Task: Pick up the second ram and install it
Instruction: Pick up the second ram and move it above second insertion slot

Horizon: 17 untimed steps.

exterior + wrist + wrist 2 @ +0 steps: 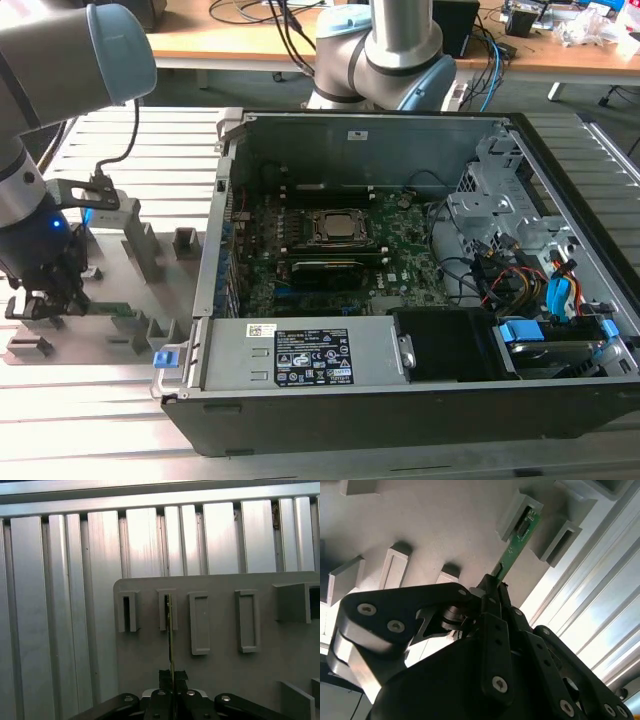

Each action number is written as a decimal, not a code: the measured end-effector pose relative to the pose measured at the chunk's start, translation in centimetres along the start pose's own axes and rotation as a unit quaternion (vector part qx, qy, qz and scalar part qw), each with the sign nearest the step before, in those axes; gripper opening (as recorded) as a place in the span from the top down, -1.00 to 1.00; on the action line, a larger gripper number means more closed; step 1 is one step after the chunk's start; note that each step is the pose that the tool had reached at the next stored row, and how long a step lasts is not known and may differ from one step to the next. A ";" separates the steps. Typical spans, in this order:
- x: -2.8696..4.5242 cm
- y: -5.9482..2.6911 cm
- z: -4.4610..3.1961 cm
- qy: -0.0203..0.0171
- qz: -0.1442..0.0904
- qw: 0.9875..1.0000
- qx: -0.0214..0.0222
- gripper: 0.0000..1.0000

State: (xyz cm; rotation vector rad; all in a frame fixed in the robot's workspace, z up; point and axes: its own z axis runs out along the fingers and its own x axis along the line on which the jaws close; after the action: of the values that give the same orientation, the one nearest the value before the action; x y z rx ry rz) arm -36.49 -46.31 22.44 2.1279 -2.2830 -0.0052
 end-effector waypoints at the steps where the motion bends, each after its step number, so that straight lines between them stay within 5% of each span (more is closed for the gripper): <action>1: 0.00 0.01 -0.18 0.000 0.000 1.000 0.000 0.73; 17: 0.02 0.03 -2.09 0.000 0.000 1.000 0.000 0.73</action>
State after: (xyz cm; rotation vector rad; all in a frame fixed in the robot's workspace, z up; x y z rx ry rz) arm -36.48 -46.31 24.53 2.1279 -2.2832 -0.0051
